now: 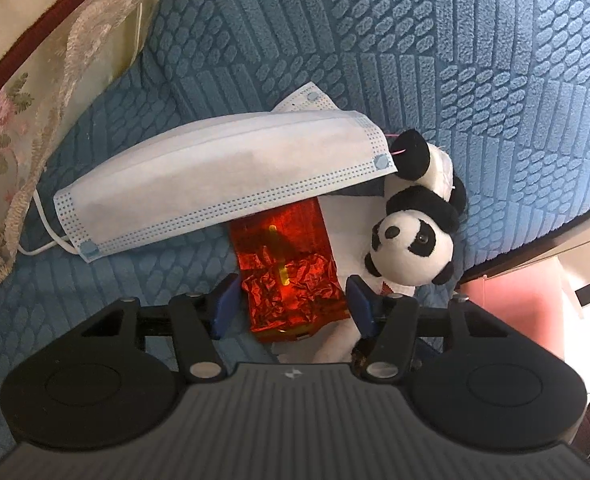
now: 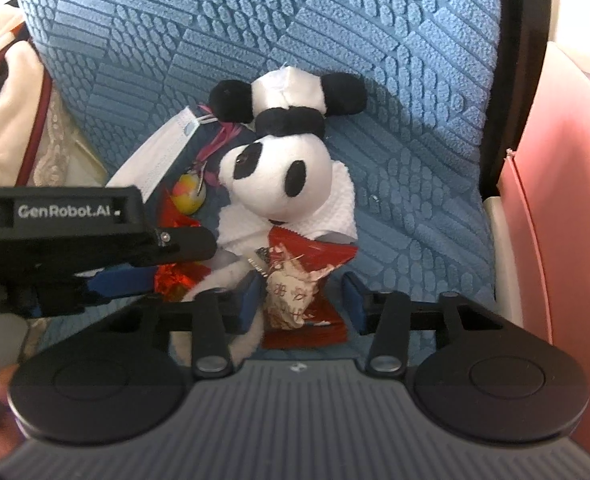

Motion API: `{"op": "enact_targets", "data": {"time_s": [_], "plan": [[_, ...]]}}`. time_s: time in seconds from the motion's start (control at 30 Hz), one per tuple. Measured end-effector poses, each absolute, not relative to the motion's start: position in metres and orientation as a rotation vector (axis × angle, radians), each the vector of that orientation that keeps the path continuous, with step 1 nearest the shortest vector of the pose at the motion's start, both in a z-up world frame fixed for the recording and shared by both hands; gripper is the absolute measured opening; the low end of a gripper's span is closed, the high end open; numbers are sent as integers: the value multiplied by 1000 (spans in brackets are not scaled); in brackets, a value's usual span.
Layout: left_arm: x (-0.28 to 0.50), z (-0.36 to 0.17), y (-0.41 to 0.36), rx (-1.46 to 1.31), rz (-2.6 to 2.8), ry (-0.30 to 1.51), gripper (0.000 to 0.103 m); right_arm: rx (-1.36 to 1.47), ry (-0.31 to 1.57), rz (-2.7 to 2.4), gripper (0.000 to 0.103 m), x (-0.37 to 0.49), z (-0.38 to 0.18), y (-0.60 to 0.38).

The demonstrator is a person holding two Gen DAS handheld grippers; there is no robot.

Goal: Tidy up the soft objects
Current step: 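Grasp the small red snack packet with the right tool while the left tool grasps the red foil bag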

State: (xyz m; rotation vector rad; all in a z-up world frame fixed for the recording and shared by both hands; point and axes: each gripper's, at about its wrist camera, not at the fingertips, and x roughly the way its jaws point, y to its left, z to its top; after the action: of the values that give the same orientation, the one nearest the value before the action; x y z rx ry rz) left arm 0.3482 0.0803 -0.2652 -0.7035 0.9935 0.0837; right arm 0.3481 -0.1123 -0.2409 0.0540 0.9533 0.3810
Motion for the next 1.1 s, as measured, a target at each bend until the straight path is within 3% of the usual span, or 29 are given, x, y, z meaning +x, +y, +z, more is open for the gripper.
{"op": "enact_targets", "data": {"time_s": [0.33, 1.1], "plan": [[344, -259, 83, -684, 86, 1004, 61, -42, 894, 388, 31, 332, -231, -106], [284, -222, 56, -438, 65, 953, 61, -116, 882, 395, 31, 273, -217, -122]]}}
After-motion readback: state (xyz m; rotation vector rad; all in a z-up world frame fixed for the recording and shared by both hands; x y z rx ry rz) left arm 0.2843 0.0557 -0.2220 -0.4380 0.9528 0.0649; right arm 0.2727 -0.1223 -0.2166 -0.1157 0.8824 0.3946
